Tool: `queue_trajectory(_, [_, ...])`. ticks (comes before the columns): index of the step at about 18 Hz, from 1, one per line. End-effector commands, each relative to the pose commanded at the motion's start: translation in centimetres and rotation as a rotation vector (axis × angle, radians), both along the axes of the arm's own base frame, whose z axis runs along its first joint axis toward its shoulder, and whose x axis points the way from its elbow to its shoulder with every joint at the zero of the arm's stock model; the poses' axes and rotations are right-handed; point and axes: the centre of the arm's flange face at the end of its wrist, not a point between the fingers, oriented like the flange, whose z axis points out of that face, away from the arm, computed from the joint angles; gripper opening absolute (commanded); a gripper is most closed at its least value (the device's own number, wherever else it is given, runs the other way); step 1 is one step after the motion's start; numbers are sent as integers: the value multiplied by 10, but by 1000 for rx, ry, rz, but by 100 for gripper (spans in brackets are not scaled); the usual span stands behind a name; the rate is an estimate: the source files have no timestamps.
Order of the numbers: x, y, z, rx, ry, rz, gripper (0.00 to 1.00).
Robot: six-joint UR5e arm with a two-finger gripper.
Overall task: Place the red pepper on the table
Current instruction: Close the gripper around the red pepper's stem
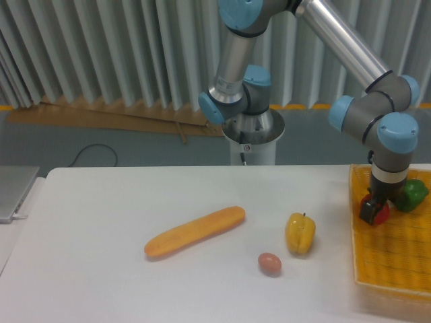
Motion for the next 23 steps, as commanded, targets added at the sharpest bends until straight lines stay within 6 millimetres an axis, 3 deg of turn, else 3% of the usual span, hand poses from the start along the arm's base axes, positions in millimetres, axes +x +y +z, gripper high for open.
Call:
queue_trajectory(4, [-1, -4, -3, -5, -5, -1, 100])
queue_trajectory(10, [-8, -37, -12, -6, -32, 43, 100])
queue_trajectory(12, [-8, -37, -12, -6, -33, 43, 100])
queue_trajectory(13, [-7, -35, -12, -6, -30, 51, 88])
queue_trajectory(14, [-7, -34, -13, -7, -30, 52, 66])
queue_trajectory(20, [-11, -34, -9, -9, -18, 81, 60])
queue_trajectory(23, [-11, -34, -7, -8, -6, 120, 39])
